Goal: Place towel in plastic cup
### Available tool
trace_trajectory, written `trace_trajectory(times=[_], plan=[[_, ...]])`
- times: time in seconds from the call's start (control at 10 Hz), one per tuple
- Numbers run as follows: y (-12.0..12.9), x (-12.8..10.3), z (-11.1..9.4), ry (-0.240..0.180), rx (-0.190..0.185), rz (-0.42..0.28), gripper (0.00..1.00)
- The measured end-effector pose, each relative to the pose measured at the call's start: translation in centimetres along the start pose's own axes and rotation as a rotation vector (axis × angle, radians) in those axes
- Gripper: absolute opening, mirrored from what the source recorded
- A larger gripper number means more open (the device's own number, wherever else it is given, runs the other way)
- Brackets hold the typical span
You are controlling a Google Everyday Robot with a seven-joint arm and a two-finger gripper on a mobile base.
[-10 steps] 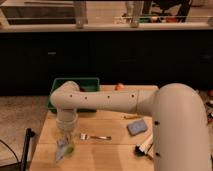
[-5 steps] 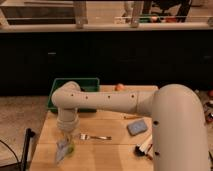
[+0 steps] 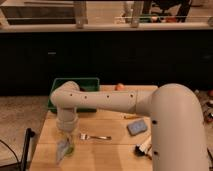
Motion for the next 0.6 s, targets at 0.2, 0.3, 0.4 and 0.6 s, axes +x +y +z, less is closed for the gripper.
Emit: trace_trajectory(times=[0.2, 0.3, 0.4, 0.6], plan=[[0.0, 0.1, -0.2, 0.007, -0.002, -0.002, 0.8], [0.0, 0.2, -0.4, 0.014, -0.004, -0.002, 0.8], [0.1, 0.2, -0.6, 0.019, -0.006, -0.002, 0.8], [0.0, 0.8, -1.2, 0.031, -0.006, -0.001, 0.8]])
